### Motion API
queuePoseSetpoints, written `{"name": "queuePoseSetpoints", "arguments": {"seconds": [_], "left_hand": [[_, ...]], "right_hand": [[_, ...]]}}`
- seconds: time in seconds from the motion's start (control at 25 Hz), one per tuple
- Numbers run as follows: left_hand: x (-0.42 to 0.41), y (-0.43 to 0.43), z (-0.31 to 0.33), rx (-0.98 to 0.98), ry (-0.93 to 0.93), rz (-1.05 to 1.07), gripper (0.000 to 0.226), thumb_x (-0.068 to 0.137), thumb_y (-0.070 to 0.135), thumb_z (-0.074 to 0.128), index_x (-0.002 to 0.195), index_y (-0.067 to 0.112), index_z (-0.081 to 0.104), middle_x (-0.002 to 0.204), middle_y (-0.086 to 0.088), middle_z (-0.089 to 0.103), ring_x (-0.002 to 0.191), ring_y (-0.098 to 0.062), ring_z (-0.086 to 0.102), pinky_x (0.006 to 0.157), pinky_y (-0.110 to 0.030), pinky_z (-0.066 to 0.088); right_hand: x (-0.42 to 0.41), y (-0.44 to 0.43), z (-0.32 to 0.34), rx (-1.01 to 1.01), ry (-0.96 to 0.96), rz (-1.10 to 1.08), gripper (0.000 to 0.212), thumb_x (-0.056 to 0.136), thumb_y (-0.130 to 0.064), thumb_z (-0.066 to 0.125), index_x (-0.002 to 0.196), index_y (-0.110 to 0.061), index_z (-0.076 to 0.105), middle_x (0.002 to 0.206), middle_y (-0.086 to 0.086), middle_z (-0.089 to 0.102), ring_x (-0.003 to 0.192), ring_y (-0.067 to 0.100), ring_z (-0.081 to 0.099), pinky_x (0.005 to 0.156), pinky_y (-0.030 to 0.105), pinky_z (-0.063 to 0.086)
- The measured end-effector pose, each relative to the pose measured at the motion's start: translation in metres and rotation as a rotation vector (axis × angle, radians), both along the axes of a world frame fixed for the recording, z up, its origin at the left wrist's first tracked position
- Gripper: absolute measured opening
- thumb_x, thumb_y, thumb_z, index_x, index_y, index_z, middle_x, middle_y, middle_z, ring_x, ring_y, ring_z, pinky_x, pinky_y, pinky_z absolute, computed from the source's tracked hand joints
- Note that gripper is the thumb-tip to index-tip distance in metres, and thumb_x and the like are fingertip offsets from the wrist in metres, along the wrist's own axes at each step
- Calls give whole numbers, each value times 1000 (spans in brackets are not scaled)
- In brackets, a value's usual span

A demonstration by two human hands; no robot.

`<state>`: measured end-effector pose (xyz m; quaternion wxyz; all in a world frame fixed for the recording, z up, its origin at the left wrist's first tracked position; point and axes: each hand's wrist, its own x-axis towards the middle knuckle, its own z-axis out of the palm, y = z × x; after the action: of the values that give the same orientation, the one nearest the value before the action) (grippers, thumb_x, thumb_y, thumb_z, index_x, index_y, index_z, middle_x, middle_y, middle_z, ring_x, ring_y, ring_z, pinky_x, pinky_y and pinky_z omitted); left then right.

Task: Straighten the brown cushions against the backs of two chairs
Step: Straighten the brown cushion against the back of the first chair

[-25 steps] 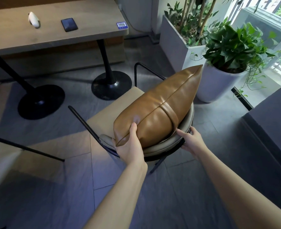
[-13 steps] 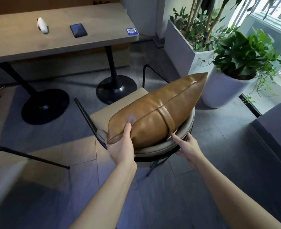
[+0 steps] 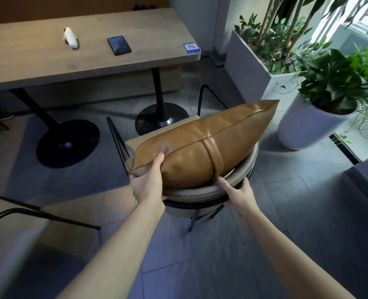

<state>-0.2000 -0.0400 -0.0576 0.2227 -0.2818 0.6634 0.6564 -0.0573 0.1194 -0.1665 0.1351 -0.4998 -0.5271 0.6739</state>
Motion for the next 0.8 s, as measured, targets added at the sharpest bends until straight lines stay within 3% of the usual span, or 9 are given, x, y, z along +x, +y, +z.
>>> {"name": "queuePoseSetpoints", "arguments": {"seconds": [0.16, 0.28, 0.4, 0.68, 0.8], "left_hand": [[7, 8, -8, 6, -10, -24, 103, 58, 62, 90, 144, 21, 51, 135, -2, 63, 125, -30, 59, 103, -56, 53], [-2, 11, -8, 27, -1, -21, 115, 55, 62, 91, 151, 19, 45, 138, -3, 63, 127, -30, 59, 104, -55, 52], [-19, 12, -9, 48, 20, -23, 126, 56, 60, 93, 159, 19, 33, 145, -4, 58, 131, -32, 56, 106, -58, 50], [-71, 8, -10, 43, 50, 1, 132, 56, 56, 94, 163, 21, 25, 153, -4, 51, 136, -33, 52, 108, -61, 48], [-97, 7, -6, 53, 64, -6, 138, 47, 59, 93, 162, 24, 27, 154, -4, 50, 138, -34, 51, 108, -62, 47]], "right_hand": [[5, 17, 2, -72, 6, 12, 47, 87, -32, 83, 128, -22, 61, 120, 5, 77, 102, 35, 77, 65, 36, 64], [-5, 18, 4, -75, -11, -9, 41, 89, -31, 82, 124, -21, 63, 118, 7, 78, 98, 37, 78, 70, 38, 65], [-20, 16, 6, -76, -4, -24, 43, 89, -31, 82, 125, -21, 62, 120, 6, 76, 101, 33, 76, 61, 33, 63], [-65, 4, 0, -83, 25, -28, 67, 88, -37, 82, 144, -26, 46, 138, 0, 65, 117, 31, 69, 72, 36, 61], [-91, -1, -8, -84, 29, -28, 106, 66, -58, 87, 154, -32, 35, 147, -5, 58, 123, 28, 65, 80, 44, 60]]}}
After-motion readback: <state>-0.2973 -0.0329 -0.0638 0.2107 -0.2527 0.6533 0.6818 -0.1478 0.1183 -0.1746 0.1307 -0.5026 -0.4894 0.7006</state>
